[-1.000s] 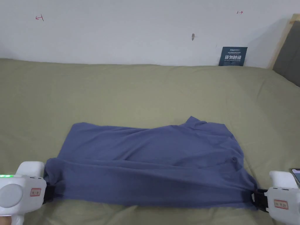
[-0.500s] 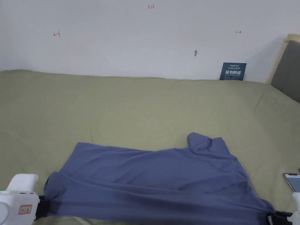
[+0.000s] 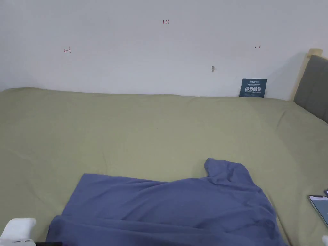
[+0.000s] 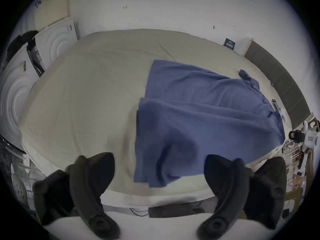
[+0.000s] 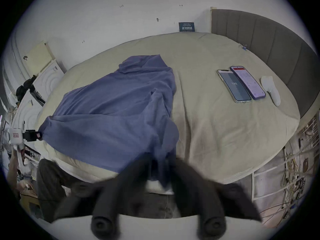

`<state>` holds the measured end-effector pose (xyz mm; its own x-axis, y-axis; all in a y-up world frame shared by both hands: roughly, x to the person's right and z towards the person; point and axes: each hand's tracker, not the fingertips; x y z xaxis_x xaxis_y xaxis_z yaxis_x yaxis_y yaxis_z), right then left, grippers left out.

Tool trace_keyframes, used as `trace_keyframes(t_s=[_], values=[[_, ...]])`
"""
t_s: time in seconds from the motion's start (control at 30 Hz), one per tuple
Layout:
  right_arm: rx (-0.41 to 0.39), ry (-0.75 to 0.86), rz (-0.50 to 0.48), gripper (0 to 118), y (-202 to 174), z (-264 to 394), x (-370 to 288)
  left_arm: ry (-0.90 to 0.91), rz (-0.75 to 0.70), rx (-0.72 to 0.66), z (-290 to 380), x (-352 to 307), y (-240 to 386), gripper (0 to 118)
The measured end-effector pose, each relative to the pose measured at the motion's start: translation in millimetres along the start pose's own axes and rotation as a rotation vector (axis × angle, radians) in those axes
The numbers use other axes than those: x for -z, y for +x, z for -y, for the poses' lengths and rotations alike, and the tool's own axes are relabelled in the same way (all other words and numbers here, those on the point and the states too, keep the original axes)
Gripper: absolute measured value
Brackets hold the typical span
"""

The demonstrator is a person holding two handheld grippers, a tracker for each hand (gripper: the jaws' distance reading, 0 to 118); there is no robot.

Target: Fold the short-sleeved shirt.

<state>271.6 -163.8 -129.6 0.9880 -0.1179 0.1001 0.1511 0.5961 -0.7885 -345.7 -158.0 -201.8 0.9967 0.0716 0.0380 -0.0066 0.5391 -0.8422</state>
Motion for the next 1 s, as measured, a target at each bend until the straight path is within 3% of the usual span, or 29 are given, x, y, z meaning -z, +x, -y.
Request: trace_keyframes(t_s=[0.13, 0.17, 0.2, 0.27, 0.3, 0.47, 0.5, 0.57, 0.6, 0.67, 0.93, 0.97, 1.0], values=[[0.011, 0.093, 0.033, 109, -5.3, -25.7, -1.4, 0.083, -0.005, -0.041, -33.6, -6.2, 2.9, 107], [0.018, 0.108, 0.028, 101, -6.6, -34.2, 0.9, 0.103, -0.003, -0.035, -45.4, -5.0, 4.2, 103], [0.023, 0.117, 0.026, 70, -8.8, -42.7, 3.3, 0.119, -0.016, -0.017, -56.5, -3.3, 8.2, 83], [0.028, 0.153, 0.040, 0, -15.7, -60.8, 11.9, 0.161, -0.050, 0.014, -80.9, 5.9, 15.7, 21], [0.025, 0.158, 0.053, 0, -18.4, -68.0, 19.3, 0.159, -0.043, 0.008, -91.5, 14.6, 16.4, 4], [0.026, 0.171, 0.047, 0, -26.0, -105.0, 50.1, 0.117, -0.033, -0.017, -145.3, 69.2, 21.6, 7], [0.020, 0.166, 0.049, 0, -26.1, -109.5, 55.7, 0.108, -0.034, -0.013, -154.0, 80.3, 21.5, 30], [0.003, 0.149, 0.049, 0, -24.8, -119.4, 68.9, 0.092, -0.038, -0.017, -172.9, 106.9, 19.7, 100], [-0.001, 0.143, 0.052, 0, -23.7, -122.9, 74.6, 0.068, -0.045, -0.023, -181.0, 120.6, 18.8, 100], [-0.012, 0.126, 0.058, 0, -19.6, -126.8, 88.3, 0.038, -0.073, -0.015, -193.4, 148.9, 19.7, 114], [-0.029, 0.067, 0.092, 0, -7.3, -141.7, 125.3, -0.050, -0.134, 0.029, -212.3, 203.5, 29.8, 111], [-0.034, 0.063, 0.093, 0, -6.3, -144.8, 128.3, -0.050, -0.136, 0.038, -210.1, 199.6, 33.2, 104], [-0.039, 0.058, 0.093, 0, -5.6, -148.3, 130.8, -0.043, -0.132, 0.038, -208.5, 196.0, 34.5, 86]])
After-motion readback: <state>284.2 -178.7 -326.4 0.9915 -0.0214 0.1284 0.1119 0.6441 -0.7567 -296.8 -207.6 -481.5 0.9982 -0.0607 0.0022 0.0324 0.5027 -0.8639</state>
